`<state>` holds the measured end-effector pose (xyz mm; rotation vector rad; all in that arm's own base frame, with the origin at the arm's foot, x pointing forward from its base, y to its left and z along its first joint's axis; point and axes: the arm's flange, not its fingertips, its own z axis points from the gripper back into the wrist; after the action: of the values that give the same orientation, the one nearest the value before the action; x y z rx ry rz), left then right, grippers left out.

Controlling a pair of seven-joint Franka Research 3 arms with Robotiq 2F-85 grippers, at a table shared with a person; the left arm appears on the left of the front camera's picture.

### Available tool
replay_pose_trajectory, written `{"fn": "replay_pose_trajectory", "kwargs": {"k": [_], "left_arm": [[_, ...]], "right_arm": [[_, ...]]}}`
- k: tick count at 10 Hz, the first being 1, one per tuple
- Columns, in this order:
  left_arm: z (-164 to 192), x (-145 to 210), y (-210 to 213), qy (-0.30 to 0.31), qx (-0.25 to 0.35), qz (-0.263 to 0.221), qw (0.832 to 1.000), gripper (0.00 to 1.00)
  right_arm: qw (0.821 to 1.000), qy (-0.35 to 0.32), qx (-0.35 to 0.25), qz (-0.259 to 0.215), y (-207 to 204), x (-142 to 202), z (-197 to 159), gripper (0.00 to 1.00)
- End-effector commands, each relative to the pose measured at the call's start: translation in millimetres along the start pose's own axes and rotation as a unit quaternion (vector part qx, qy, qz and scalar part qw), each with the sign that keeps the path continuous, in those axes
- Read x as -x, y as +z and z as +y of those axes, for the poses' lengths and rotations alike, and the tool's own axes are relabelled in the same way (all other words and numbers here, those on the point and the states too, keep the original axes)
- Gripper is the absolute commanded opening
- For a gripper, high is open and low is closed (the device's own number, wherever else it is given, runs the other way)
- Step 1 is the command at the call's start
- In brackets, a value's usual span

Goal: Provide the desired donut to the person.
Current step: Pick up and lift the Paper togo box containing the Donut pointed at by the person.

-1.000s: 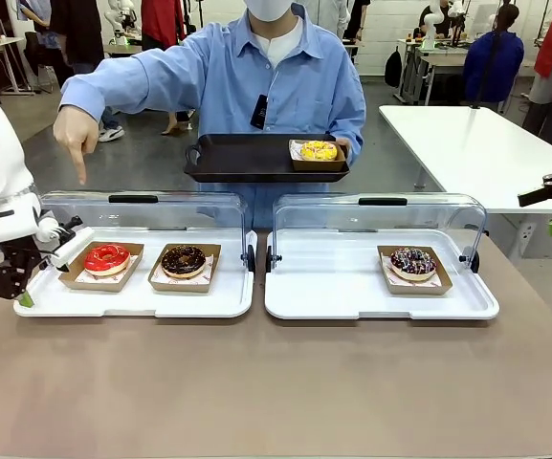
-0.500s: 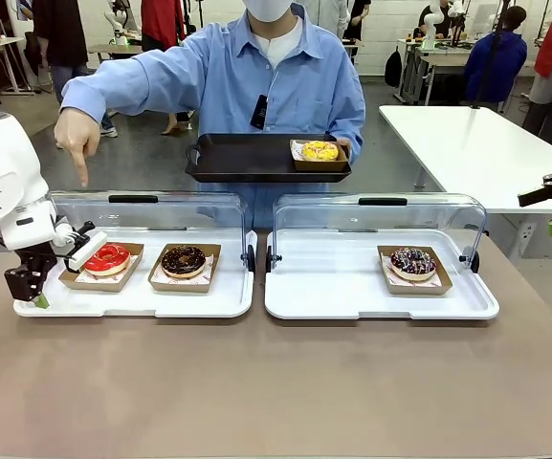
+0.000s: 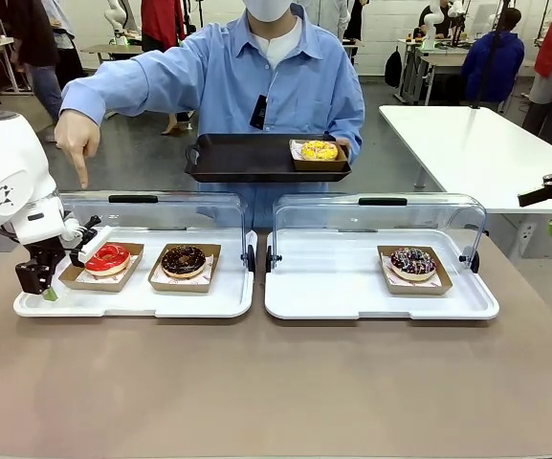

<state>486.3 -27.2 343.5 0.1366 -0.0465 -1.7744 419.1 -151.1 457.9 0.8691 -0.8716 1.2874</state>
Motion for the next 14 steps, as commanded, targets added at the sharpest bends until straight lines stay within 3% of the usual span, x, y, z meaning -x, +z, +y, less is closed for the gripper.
{"fn": "replay_pose_trajectory", "kwargs": {"k": [1,6,7,8,9,10,12,13,14], "left_arm": [[8.5,6.6,-8.1,0.022,0.004,0.004,1.000,1.00],[11.9,17.9,-22.4,0.022,0.006,-0.023,0.999,1.00],[11.9,20.3,-22.0,0.020,-0.002,-0.038,0.999,0.62],[11.5,21.3,-20.2,0.019,-0.006,-0.044,0.999,0.49],[11.0,22.2,-18.6,0.019,-0.010,-0.049,0.999,0.11],[10.8,22.6,-17.9,0.018,-0.012,-0.050,0.999,0.00],[10.3,22.6,-17.7,0.016,-0.012,-0.051,0.998,0.00],[10.3,23.0,-17.0,0.014,-0.012,-0.050,0.999,0.13],[10.0,23.2,-16.2,0.014,-0.013,-0.049,0.999,0.05]], "right_arm": [[1.000,-0.002,0.000,0.000,-1.4,0.2,0.0,1.00],[1.000,-0.002,0.000,0.000,-1.4,0.2,0.0,1.00],[1.000,-0.002,0.000,0.000,-1.4,0.2,0.0,1.00],[1.000,-0.002,0.000,0.000,-1.4,0.2,0.0,1.00],[1.000,-0.002,0.000,0.000,-1.4,0.2,0.0,1.00],[1.000,-0.002,0.000,0.000,-1.4,0.2,0.0,1.00],[1.000,-0.002,0.000,0.000,-1.4,0.2,0.0,1.00],[1.000,-0.002,0.000,0.000,-1.4,0.2,0.0,1.00],[1.000,-0.002,0.000,0.000,-1.4,0.2,0.0,1.00]]}}
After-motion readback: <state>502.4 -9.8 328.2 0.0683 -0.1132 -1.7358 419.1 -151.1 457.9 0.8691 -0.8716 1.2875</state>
